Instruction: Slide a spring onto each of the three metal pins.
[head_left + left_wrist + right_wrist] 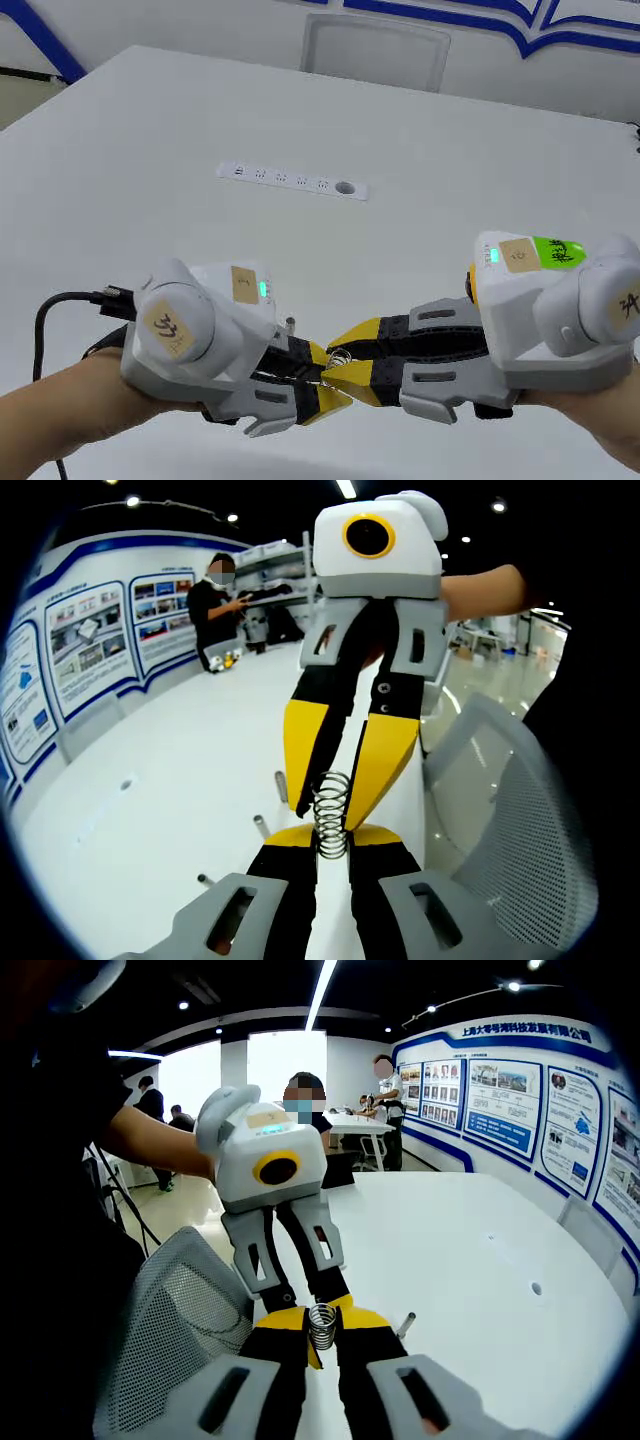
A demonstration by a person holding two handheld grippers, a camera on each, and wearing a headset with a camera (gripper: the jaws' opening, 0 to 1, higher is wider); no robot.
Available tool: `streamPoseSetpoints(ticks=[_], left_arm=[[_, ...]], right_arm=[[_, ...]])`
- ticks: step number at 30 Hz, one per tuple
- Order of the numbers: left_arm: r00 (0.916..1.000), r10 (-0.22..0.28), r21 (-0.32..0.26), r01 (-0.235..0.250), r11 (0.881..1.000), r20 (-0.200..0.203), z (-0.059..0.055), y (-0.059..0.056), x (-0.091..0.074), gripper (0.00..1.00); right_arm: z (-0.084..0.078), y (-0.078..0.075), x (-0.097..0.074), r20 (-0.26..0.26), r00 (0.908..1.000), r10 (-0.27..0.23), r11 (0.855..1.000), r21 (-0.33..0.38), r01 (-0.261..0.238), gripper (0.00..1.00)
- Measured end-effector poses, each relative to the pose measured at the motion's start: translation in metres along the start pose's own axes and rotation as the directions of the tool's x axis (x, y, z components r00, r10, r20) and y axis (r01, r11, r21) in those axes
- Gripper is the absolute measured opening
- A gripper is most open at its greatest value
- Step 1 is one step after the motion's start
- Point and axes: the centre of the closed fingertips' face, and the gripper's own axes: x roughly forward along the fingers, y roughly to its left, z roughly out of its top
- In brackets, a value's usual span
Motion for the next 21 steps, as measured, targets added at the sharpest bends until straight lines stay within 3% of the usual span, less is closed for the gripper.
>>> streamPoseSetpoints(ticks=[7, 9, 12, 14, 21], left_arm=[[0.9999, -0.001, -0.073, 0.002, 0.997, 0.013, -0.004, 0.003, -0.003, 0.12], [0.9996, 0.018, -0.053, -0.017, 0.998, 0.019, -0.005, 0.006, -0.004, 0.11], [0.9982, 0.037, -0.109, -0.032, 0.993, 0.047, -0.002, 0.012, -0.007, 0.12], [0.9976, 0.05, -0.111, -0.044, 0.993, 0.048, -0.003, 0.015, -0.009, 0.12], [0.994, 0.065, -0.126, -0.053, 0.991, 0.089, -0.001, 0.02, -0.017, 0.27]], right_arm=[[0.002, -0.002, 0.003, 0.005, 0.9999, -0.01, 1.0, 0.016, 0.01, 0.11], [0.004, -0.005, 0.002, 0.012, 0.9998, -0.016, 1.0, 0.02, 0.016, 0.11], [0.007, -0.011, 0.0, 0.023, 0.9994, -0.026, 0.999, 0.03, 0.025, 0.11], [0.007, -0.015, -0.002, 0.018, 0.999, -0.042, 0.999, 0.023, 0.041, 0.11], [0.007, -0.04, -0.014, 0.025, 0.994, -0.106, 0.993, 0.052, 0.105, 0.11]])
